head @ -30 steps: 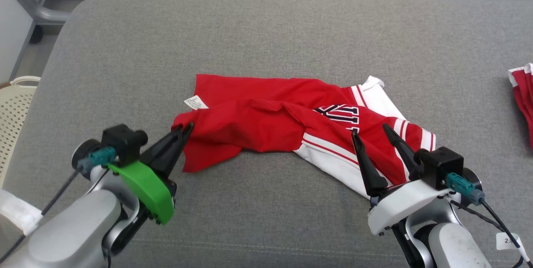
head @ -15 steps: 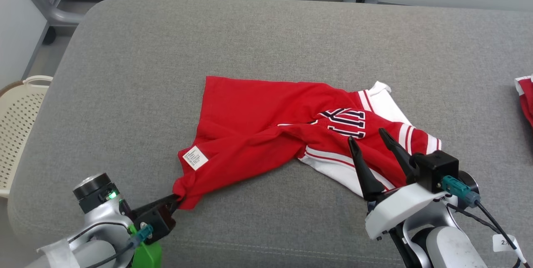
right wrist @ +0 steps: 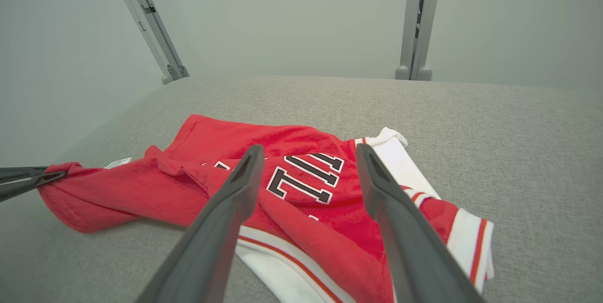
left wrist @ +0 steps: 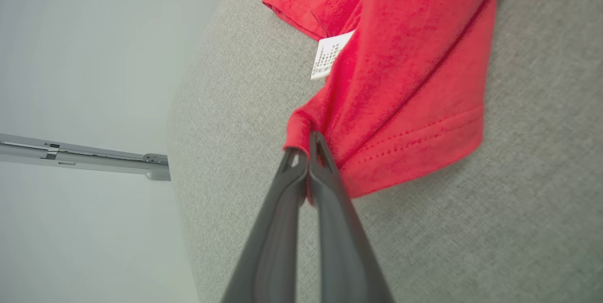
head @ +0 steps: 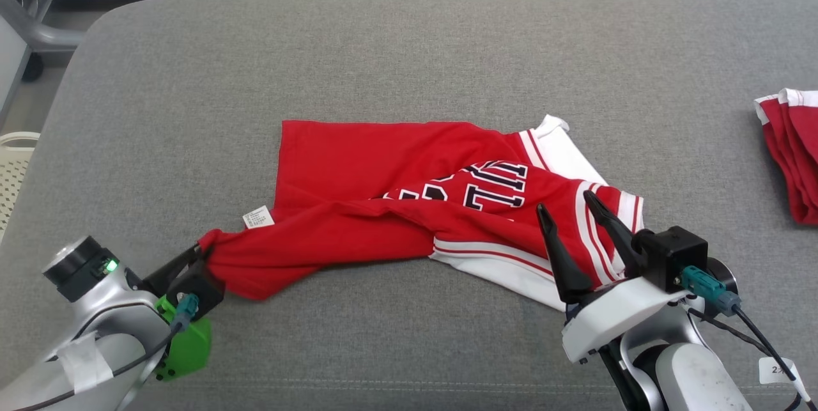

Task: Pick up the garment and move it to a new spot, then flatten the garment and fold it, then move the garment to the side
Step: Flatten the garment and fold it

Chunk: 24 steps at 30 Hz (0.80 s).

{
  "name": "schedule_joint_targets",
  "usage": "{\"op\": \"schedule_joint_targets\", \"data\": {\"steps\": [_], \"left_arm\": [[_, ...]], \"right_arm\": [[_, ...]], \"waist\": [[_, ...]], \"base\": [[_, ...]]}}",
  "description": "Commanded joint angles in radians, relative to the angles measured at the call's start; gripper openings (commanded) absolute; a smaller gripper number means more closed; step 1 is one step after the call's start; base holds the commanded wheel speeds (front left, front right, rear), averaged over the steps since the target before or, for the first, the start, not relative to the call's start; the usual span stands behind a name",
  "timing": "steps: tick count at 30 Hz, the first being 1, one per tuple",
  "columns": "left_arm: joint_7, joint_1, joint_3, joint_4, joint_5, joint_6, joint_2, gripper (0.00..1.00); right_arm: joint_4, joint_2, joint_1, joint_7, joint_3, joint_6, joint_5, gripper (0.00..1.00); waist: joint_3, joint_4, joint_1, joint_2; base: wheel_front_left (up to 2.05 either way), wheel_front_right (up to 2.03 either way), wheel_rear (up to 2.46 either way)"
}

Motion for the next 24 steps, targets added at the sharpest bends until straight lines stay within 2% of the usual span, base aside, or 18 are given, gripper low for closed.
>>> {"op": "schedule_joint_targets", "data": {"steps": [1, 2, 4, 5, 6, 11, 18, 24], "left_arm": [[-0.003, -0.006, 0.010, 0.004, -0.006, 0.012, -0.001, 0.07], [-0.009, -0.005, 0.023, 0.007, -0.022, 0.022, -0.003, 0.11], [-0.006, -0.004, 0.037, 0.019, -0.035, 0.040, -0.002, 0.39], [-0.012, -0.001, 0.050, 0.017, -0.053, 0.047, -0.005, 0.93], [-0.011, 0.005, 0.054, 0.018, -0.058, 0.049, -0.007, 1.00], [-0.002, 0.030, 0.086, 0.019, -0.130, 0.031, -0.012, 1.00], [-0.015, 0.074, 0.188, -0.003, -0.262, 0.091, -0.021, 1.00], [-0.071, 0.166, 0.384, -0.136, -0.509, 0.138, -0.105, 1.00]], "right_arm": [[0.002, -0.003, -0.004, -0.005, -0.001, -0.001, 0.000, 1.00], [0.002, -0.003, -0.004, -0.006, -0.001, -0.001, 0.001, 1.00], [0.003, -0.003, -0.004, -0.007, -0.004, -0.001, 0.002, 1.00], [0.004, -0.003, -0.003, -0.008, -0.004, -0.001, 0.002, 1.00], [0.004, -0.003, -0.002, -0.009, -0.005, -0.001, 0.002, 1.00], [0.005, -0.003, 0.007, -0.011, -0.007, -0.001, 0.004, 1.00], [0.009, -0.003, 0.016, -0.007, -0.013, -0.001, 0.006, 1.00], [0.012, -0.003, 0.033, 0.005, -0.021, -0.001, 0.010, 1.00]], "waist": [[0.001, -0.006, 0.0000, -0.0001], [0.001, -0.008, 0.0000, -0.0001], [0.000, -0.009, 0.0000, -0.0001], [-0.001, -0.009, 0.0000, -0.0001], [-0.002, -0.009, 0.0000, -0.0001], [-0.009, 0.001, 0.0000, -0.0001], [-0.029, 0.022, 0.0000, -0.0001], [-0.054, 0.037, 0.0000, -0.0001]], "base": [[0.00, 0.00, 0.00], [0.00, 0.00, 0.00], [0.00, 0.00, 0.00], [0.00, 0.00, 0.00], [0.00, 0.00, 0.00], [0.00, 0.00, 0.00], [0.00, 0.00, 0.00], [0.00, 0.00, 0.00]]}}
